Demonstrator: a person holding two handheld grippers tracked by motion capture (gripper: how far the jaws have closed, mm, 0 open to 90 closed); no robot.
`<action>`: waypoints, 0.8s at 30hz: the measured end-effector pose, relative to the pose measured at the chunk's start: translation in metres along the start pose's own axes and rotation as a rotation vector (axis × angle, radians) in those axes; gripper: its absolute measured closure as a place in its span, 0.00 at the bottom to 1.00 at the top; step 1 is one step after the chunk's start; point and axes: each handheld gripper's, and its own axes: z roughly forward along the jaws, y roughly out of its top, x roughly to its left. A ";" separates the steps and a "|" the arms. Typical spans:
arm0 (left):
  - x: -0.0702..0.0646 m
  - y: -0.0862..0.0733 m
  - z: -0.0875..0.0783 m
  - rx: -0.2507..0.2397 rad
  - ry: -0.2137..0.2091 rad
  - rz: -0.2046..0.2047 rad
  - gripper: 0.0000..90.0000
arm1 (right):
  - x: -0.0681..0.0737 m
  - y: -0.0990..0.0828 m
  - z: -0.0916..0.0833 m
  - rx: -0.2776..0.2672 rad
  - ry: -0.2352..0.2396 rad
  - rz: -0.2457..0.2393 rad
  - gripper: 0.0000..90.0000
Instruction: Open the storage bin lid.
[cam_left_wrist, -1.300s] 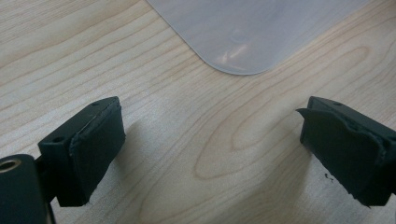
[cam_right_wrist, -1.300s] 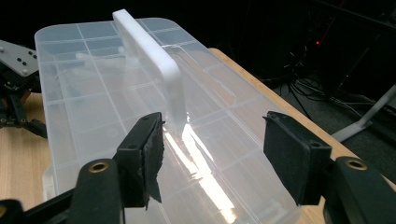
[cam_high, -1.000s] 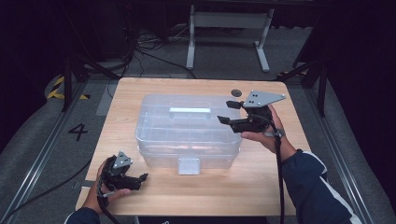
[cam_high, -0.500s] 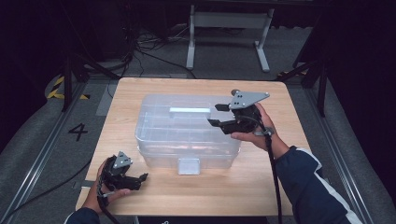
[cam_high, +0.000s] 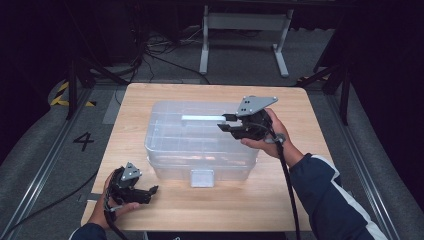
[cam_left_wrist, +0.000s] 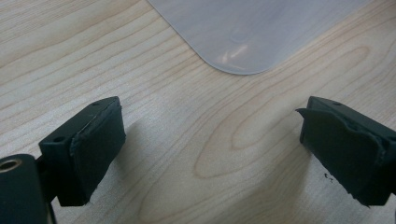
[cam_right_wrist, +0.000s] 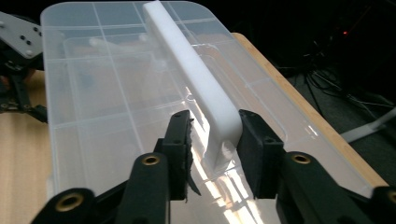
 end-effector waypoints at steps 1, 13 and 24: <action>0.000 0.000 0.000 0.000 0.000 0.000 0.08 | 0.000 0.001 0.001 -0.001 -0.010 -0.005 0.77; 0.000 0.000 0.000 0.000 0.001 -0.001 0.08 | 0.003 0.005 0.004 0.036 -0.052 -0.038 0.81; -0.002 0.000 -0.003 -0.024 0.017 -0.039 0.27 | 0.000 0.007 0.005 0.047 -0.056 -0.033 0.82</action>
